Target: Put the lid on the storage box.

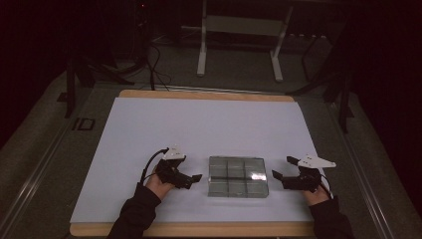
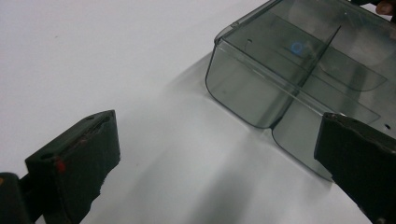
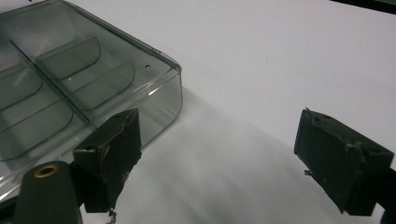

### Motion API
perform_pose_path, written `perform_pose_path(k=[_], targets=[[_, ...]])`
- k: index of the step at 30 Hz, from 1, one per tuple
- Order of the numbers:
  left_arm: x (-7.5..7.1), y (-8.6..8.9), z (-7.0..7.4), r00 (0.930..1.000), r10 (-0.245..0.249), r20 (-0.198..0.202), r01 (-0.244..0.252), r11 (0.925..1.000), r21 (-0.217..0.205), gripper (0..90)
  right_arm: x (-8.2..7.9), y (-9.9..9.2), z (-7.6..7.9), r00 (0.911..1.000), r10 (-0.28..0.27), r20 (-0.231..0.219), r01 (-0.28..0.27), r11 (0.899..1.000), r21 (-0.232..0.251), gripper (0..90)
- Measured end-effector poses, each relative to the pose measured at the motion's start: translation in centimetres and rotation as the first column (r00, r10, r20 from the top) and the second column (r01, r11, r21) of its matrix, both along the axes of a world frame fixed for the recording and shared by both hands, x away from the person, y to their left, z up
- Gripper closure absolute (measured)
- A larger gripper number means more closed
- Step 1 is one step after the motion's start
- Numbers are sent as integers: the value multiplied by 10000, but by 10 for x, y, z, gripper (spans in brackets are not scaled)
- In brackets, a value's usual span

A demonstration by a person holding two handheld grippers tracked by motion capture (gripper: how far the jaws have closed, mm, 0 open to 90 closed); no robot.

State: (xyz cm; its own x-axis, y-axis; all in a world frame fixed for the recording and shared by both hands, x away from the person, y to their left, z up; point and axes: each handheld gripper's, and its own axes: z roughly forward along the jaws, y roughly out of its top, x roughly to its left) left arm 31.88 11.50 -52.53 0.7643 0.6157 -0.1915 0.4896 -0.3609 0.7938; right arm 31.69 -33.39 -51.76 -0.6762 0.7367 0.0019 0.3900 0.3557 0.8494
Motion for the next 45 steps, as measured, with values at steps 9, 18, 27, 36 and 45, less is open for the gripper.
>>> perform_pose_path(k=[9, 18, 27, 36, 45], targets=[[-8, 14, -2, 9997, 241, -2, -241, 9994, 229, 12, -4, -6, -3, 9999, -130, -37, 129, 9996, -266, 146], [-20, 23, -5, 9992, 403, -6, -402, 9986, 351, 12, -9, -11, -8, 9997, -69, -213, 61, 9993, -378, 147], [-30, 32, -7, 9981, 613, 45, -614, 9975, 342, 12, -15, -20, -11, 9993, -248, -282, 240, 9993, -292, 147], [-36, 37, -13, 9970, 774, 36, -774, 9961, 416, 12, -21, -29, -12, 9983, -542, -210, 535, 9980, -344, 148], [-40, 38, -14, 9956, 913, 218, -922, 9948, 427, 12, -29, -35, -13, 9971, -761, -25, 760, 9967, -295, 147]])
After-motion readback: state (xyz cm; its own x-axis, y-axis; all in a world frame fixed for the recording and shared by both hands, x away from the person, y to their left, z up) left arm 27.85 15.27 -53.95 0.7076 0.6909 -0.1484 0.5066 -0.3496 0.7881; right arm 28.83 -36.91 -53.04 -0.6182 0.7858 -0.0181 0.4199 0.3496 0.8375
